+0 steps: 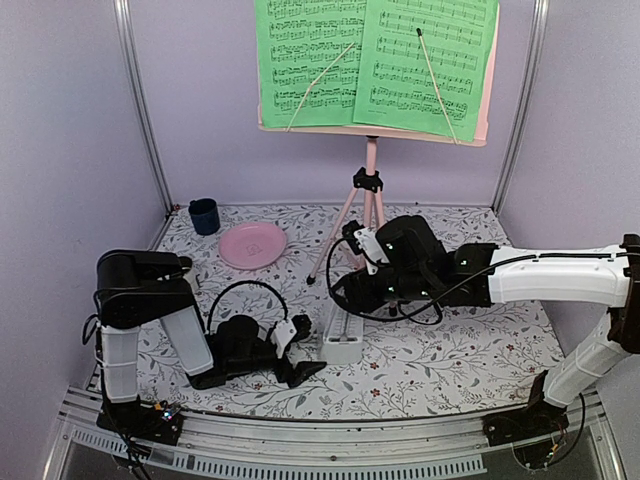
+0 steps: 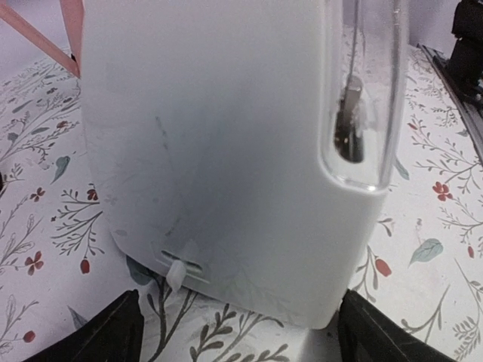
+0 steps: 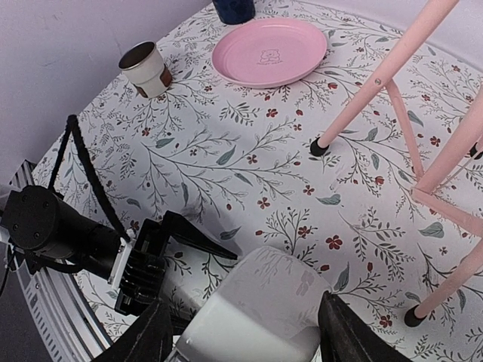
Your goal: Set up the instrument practice props
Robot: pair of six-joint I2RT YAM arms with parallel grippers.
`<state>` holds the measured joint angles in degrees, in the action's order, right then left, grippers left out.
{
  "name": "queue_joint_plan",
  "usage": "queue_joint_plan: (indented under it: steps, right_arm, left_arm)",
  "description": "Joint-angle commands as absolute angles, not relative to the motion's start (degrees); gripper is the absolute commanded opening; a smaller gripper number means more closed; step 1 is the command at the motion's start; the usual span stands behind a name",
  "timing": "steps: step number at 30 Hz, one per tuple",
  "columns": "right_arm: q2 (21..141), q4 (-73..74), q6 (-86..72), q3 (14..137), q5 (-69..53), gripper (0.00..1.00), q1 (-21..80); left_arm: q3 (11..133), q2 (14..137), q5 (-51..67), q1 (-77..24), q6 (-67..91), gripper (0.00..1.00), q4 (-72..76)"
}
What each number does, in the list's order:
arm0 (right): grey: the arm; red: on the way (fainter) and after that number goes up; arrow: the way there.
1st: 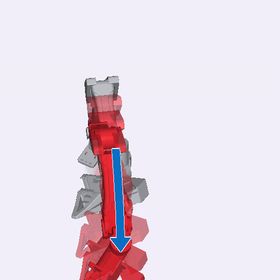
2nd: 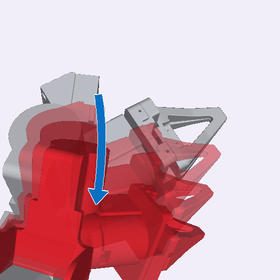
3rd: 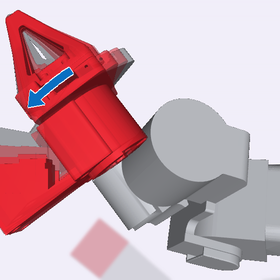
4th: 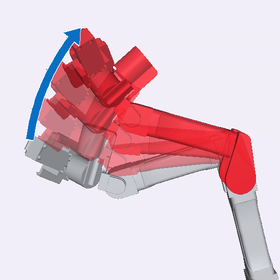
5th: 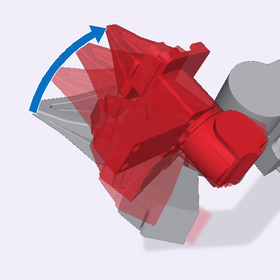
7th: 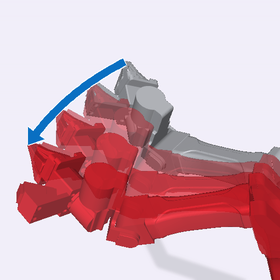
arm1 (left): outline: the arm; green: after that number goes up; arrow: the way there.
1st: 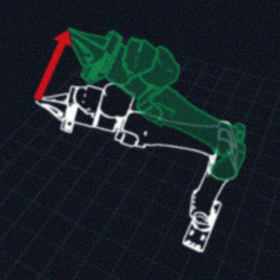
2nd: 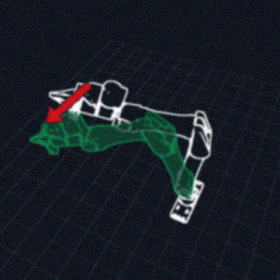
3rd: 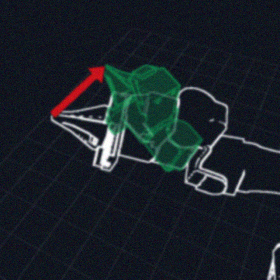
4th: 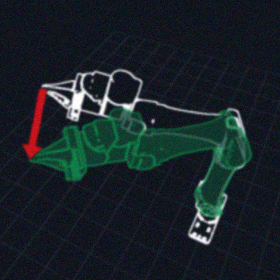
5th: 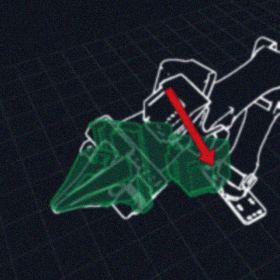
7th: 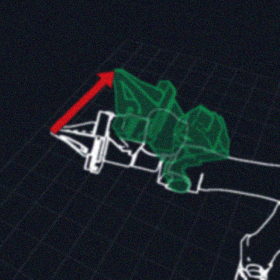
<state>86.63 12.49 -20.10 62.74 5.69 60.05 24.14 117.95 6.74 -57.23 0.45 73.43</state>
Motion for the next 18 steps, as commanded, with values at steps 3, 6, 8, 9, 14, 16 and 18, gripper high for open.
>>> queue_joint_plan:
  steps: [3, 6, 8, 9, 14, 16, 18]
  right_arm:
    - [88.28, 14.34, -22.41, 64.31, 1.57, 0.52, 61.39]
    - [88.41, 14.35, -22.33, 64.58, 1.58, 0.52, 61.43]
    - [88.61, 14.16, -22.34, 64.60, 1.52, 0.52, 61.46]
    - [88.71, 14.15, -22.37, 64.68, 1.43, 0.52, 61.49]
    - [89.59, 14.22, -22.33, 65.33, 1.14, 0.51, 61.67]
    - [89.80, 14.24, -22.32, 65.54, 1.14, 0.51, 61.76]
    - [90.04, 14.41, -22.18, 65.84, 1.10, 0.51, 61.72]
  left_arm:
    - [23.61, 116.67, 5.07, -58.10, -1.99, 0.91, 74.40]
    - [24.12, 116.39, 5.73, -58.31, -2.77, 0.90, 74.12]
    - [24.61, 116.28, 6.27, -58.43, -3.06, 0.90, 73.64]
    - [24.87, 116.32, 6.40, -58.45, -3.29, 0.90, 73.58]
    - [25.70, 116.06, 6.21, -58.92, -4.04, 0.88, 72.52]
    - [25.80, 116.02, 6.09, -59.16, -4.32, 0.87, 72.51]
    - [25.76, 116.00, 5.59, -59.51, -4.60, 0.86, 72.58]
